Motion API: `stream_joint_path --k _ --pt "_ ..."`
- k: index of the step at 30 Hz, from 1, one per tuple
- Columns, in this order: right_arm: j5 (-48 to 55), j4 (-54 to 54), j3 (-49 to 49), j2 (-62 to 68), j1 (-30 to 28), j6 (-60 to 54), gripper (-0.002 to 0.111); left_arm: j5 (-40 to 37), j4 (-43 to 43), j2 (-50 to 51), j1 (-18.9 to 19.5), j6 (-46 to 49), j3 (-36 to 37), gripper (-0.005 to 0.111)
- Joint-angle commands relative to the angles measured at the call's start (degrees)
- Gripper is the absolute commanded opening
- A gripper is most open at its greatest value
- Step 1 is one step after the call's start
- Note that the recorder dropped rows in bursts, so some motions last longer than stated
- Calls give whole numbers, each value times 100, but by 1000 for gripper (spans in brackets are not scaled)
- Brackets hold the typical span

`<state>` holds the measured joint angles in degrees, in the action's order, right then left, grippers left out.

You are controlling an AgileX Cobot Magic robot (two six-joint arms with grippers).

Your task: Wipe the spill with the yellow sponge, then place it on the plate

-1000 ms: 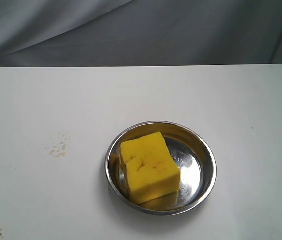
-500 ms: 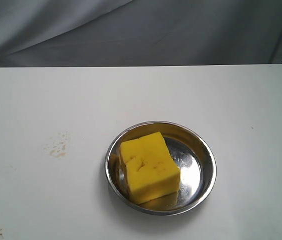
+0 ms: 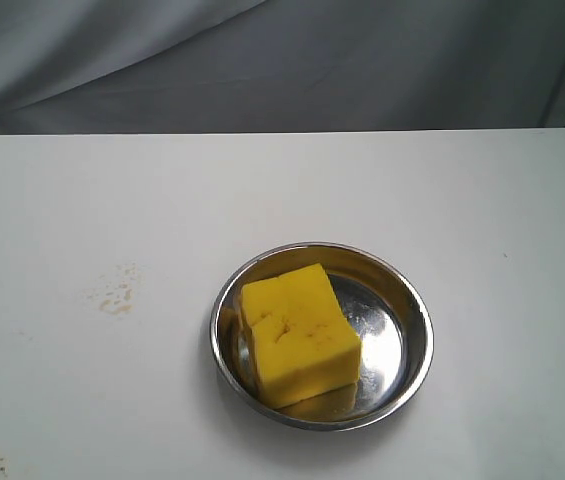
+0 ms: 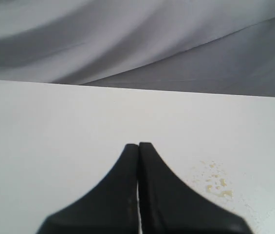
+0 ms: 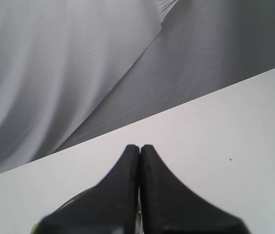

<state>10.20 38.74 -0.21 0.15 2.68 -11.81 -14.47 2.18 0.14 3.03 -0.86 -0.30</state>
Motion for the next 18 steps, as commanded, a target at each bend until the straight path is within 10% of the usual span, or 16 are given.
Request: stream_joint_path --k 1,18 --pt "-47 -72 21 -15 9 -9 0 -83 37 -14 -37 -54 30 0" --pt "-47 -72 21 -15 9 -9 0 -68 1 -14 -37 -15 30 0"
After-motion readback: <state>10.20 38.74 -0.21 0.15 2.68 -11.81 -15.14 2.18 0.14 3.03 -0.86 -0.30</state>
